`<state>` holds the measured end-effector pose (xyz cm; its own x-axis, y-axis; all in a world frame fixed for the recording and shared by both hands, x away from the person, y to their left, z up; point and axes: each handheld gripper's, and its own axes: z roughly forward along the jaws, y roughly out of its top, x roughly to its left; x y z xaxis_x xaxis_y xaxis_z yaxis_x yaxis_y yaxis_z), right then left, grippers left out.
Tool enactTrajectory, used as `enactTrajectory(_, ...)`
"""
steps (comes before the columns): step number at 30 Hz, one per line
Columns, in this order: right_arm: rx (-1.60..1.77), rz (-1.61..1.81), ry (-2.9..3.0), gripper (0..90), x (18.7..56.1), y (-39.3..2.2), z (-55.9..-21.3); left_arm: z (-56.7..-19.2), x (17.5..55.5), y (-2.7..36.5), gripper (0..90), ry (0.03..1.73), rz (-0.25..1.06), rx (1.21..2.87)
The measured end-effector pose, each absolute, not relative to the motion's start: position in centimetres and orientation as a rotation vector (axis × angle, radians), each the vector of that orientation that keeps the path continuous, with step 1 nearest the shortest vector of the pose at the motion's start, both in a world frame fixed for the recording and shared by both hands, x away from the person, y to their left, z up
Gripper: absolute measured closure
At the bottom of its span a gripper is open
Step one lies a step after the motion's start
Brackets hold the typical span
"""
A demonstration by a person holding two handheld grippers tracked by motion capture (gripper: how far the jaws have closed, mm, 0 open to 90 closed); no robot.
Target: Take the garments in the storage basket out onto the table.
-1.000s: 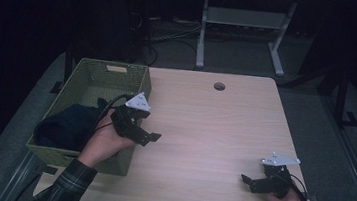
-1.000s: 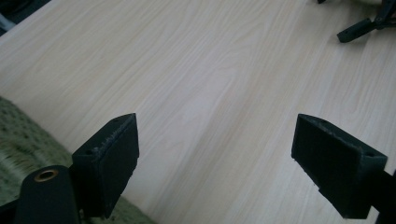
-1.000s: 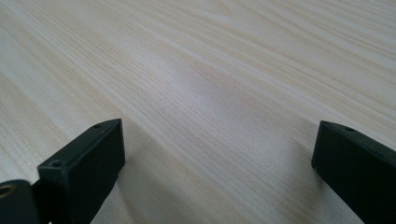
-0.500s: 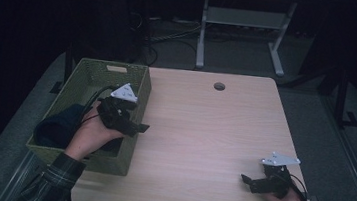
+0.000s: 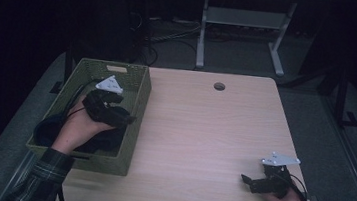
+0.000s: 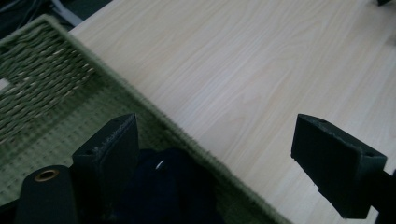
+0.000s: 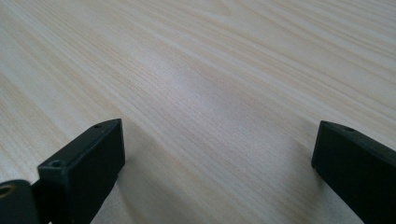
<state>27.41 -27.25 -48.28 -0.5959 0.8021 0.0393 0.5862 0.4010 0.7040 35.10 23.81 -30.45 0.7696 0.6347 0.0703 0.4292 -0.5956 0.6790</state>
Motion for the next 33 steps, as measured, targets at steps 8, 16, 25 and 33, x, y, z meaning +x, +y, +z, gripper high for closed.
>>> enactTrajectory(8,1.207,0.997,2.356,2.4,27.4,-27.3,-48.3,-30.0,35.0,26.4,14.8,0.859,0.444,2.264)
enactTrajectory(16,1.207,0.997,2.358,2.4,27.4,-27.3,-48.3,-30.2,34.9,28.6,13.9,0.93,0.484,2.253)
enactTrajectory(25,1.203,0.995,2.356,2.4,27.4,-27.3,-48.3,-31.1,34.8,30.1,13.0,0.993,0.49,2.249)
enactTrajectory(33,1.206,0.998,2.358,2.4,27.4,-27.3,-48.3,-32.8,34.8,30.6,12.8,1.032,0.474,2.244)
